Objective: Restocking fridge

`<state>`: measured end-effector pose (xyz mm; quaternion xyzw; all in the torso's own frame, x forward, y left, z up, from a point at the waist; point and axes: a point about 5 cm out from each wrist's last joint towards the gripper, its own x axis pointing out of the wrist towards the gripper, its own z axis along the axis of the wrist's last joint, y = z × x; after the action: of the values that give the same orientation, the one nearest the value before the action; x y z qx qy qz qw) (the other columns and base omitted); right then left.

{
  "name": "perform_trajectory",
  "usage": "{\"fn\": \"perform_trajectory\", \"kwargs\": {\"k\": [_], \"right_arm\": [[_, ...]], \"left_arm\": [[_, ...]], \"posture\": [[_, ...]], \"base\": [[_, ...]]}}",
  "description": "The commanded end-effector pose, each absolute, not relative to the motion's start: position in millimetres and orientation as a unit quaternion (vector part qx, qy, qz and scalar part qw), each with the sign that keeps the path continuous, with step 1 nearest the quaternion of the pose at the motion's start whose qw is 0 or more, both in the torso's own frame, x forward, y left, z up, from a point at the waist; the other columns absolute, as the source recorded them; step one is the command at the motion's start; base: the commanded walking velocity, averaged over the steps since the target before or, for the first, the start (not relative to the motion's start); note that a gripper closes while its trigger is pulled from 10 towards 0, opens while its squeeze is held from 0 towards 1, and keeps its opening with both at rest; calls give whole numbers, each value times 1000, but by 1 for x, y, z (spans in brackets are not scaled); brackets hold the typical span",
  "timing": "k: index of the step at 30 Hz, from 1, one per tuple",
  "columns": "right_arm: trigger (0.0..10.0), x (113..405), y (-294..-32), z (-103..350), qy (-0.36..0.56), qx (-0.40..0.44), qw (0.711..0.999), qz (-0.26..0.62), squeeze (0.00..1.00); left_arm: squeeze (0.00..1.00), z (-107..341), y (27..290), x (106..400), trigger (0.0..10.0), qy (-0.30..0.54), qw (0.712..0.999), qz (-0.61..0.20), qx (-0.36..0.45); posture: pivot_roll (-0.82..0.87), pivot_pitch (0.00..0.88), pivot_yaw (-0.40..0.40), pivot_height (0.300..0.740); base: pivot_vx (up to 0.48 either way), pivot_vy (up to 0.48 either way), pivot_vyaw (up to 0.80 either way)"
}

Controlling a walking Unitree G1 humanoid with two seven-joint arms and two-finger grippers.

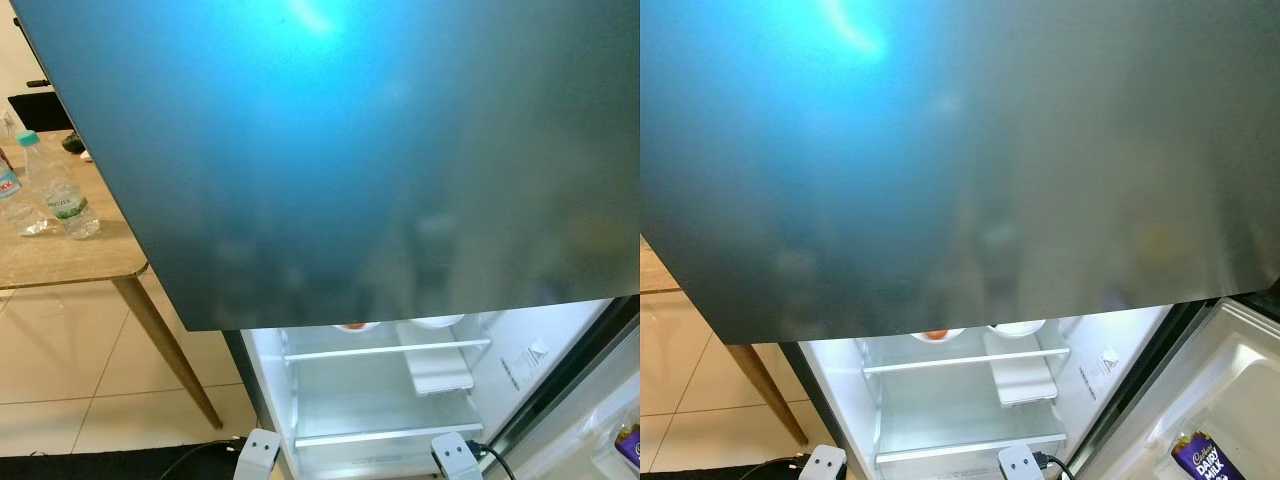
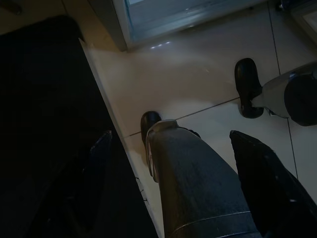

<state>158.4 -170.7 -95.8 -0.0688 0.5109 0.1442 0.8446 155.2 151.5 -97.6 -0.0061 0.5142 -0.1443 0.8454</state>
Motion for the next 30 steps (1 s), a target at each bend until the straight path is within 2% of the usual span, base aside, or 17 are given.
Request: {"fn": "perform_trajectory", "kwargs": {"k": [1,30], "right_arm": [[10000,155,-170,-97,518,-62,842,139,0],[10000,155,-169,-97,518,-63,841,142,0]], "left_arm": [[0,-98,150,154,10000,516,844,-145,-7],[0,-98,150,155,10000,516,845,-144,-7]], "posture": [[-20,0,12,740],[-15,0,8,740]], "base": [[0,0,0],[0,0,0]]}}
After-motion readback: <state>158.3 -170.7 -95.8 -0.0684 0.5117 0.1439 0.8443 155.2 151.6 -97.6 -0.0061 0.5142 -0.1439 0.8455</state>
